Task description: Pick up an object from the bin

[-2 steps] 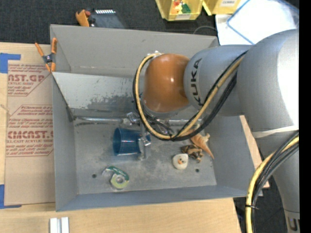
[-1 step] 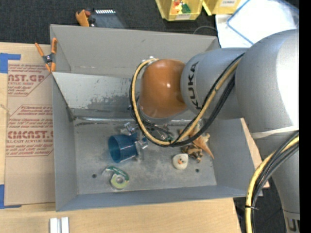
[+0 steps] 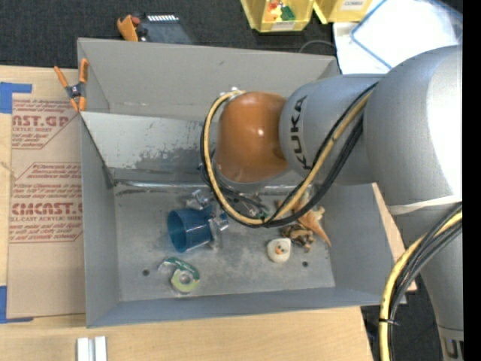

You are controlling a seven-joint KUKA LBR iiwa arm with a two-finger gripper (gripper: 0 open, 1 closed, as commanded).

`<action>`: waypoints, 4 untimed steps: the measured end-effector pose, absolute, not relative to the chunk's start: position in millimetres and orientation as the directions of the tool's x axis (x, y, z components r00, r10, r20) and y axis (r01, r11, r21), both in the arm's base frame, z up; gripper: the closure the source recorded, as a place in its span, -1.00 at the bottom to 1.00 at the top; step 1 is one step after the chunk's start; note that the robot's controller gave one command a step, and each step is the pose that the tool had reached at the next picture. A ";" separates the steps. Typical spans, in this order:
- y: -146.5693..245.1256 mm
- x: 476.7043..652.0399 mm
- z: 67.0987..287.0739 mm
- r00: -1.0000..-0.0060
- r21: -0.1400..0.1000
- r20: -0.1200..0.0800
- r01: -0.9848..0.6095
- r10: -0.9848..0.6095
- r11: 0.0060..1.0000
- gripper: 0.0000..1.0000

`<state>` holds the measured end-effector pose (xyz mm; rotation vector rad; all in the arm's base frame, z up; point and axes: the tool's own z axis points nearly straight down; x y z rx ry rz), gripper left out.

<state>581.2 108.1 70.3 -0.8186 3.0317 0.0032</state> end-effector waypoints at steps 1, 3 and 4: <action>108.3 578.3 108.6 -0.864 0.005 0.007 -0.504 -0.504 0.864 1.00; 109.1 582.0 177.0 -0.864 -0.001 -0.007 -0.504 -0.504 0.864 1.00; 109.4 581.8 180.9 -0.864 0.000 -0.007 -0.503 -0.503 0.864 1.00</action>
Offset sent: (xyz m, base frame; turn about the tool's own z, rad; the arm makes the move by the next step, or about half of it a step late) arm -0.0038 0.0001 0.0294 -0.0004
